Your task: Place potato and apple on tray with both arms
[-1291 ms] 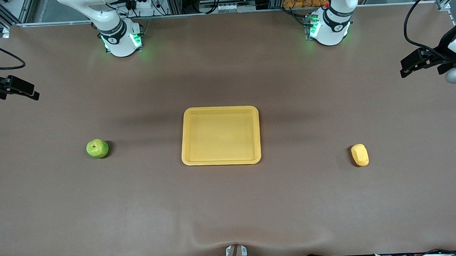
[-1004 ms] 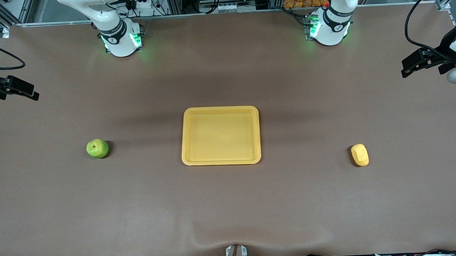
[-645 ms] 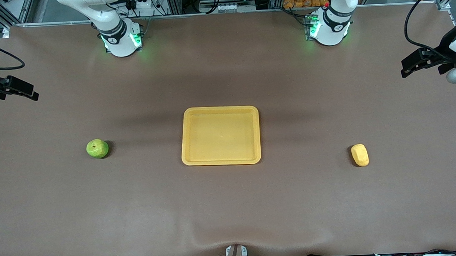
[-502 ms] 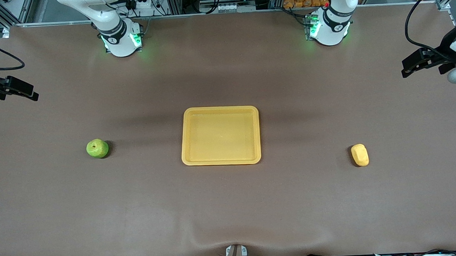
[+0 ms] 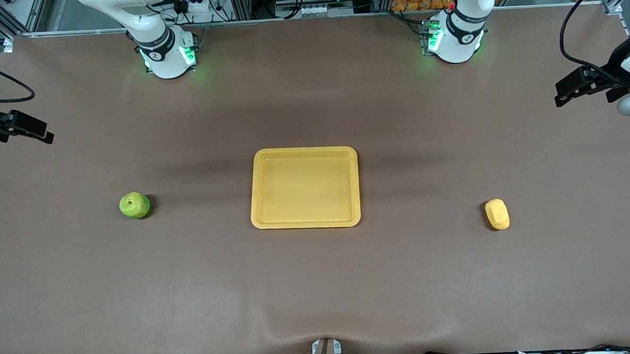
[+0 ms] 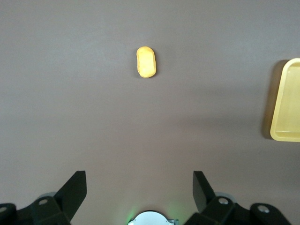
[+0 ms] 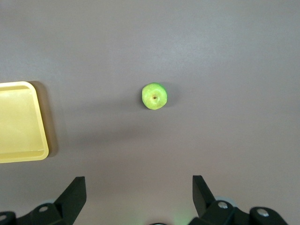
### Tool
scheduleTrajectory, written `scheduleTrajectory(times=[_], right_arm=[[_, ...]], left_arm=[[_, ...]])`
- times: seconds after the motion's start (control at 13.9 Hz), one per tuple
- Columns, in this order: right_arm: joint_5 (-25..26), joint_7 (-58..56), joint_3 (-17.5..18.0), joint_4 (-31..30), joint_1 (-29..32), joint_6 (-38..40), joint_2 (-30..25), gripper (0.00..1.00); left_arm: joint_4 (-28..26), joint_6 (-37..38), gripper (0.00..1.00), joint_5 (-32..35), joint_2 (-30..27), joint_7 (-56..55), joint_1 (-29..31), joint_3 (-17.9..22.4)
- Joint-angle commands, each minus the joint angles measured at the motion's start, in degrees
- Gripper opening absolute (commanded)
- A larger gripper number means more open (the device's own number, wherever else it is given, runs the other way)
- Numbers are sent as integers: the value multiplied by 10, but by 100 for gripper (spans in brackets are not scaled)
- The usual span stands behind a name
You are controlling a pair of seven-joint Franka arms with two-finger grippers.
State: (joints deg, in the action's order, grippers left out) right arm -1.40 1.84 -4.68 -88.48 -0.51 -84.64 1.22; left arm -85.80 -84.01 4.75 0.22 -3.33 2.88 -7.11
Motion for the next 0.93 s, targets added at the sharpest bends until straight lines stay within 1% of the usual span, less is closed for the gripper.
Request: scheduleTrajectory(times=[0.0,0.22,0.72,0.86], right_arm=[[0,-2,-1,0,-2,-2,2,100],[0,-2,-1,-1,0,4,2,100],[-1,-2,-2,5,9,-5,4,100],[-10,-8,-2,10,14,-5,24,100]], left_arm=[[-2,7,100,-11,4,13,1,0],[-2,6,100,-11,9,12,-1,0],[-4,-8,100,-11,41,3,0,-2],[-6,-22,100,-11,53,0,1,-2]])
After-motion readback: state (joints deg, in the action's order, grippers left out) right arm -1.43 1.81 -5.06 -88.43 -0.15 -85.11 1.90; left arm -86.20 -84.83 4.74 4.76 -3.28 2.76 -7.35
